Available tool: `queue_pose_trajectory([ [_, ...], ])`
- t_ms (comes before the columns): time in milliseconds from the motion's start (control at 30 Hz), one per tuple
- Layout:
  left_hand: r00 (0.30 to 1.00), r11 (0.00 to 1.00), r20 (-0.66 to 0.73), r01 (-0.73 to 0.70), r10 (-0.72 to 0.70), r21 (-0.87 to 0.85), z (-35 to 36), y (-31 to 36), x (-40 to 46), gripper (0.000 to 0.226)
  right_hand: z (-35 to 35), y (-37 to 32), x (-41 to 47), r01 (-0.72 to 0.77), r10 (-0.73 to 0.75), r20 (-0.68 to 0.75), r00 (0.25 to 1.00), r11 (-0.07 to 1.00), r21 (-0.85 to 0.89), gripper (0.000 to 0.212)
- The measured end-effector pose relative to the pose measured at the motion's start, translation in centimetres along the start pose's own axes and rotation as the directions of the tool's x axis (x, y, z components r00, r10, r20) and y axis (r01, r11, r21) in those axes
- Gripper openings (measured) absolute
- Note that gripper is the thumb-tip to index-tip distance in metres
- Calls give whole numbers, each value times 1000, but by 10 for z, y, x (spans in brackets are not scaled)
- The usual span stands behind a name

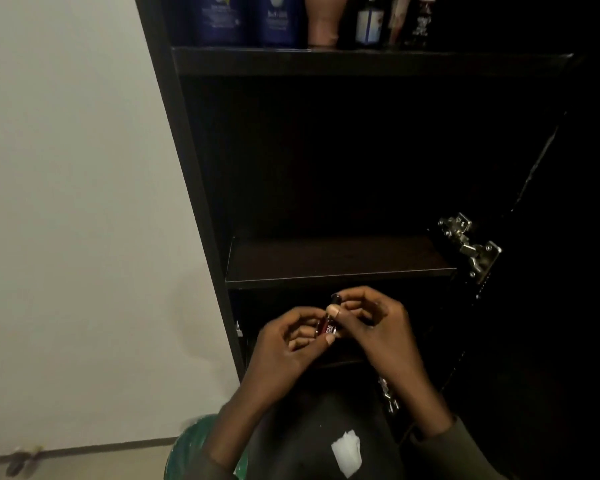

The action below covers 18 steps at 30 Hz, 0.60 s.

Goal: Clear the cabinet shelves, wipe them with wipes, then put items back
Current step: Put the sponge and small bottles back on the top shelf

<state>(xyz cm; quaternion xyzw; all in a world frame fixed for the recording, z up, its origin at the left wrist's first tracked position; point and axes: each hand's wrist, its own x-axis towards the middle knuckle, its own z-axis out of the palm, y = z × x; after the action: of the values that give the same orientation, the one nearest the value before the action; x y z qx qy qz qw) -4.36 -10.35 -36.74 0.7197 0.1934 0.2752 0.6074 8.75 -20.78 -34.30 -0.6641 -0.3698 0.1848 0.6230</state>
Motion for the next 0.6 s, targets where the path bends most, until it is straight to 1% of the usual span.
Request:
queue_pose_trajectory([
  [67, 998, 998, -10, -64, 64, 16, -2, 28, 7, 32, -7, -28, 6, 63, -63, -1, 998, 998, -21, 19],
  [200, 978, 979, -49, -204, 204, 10, -8, 82, 17, 33, -22, -88, 16, 206, -202, 69, 977, 977, -47, 26],
  [333, 936, 938, -54, -347, 347, 8, -10, 133, 28, 32, -35, -144, 25, 354, -343, 89, 935, 915, -195, 29],
  [400, 914, 915, -47, -403, 403, 13, -11, 157, 36, 33, -39, -167, 30, 403, -396, 79, 915, 887, -224, 31],
  [533, 850, 851, -62, -516, 523, 96, -13, 197, 49, 35, -43, -203, 38, 495, -512, 10, 859, 824, -276, 30],
  [600, 822, 819, -47, -560, 568, 124, -12, 216, 56, 34, -47, -220, 43, 517, -549, -20, 836, 799, -308, 29],
])
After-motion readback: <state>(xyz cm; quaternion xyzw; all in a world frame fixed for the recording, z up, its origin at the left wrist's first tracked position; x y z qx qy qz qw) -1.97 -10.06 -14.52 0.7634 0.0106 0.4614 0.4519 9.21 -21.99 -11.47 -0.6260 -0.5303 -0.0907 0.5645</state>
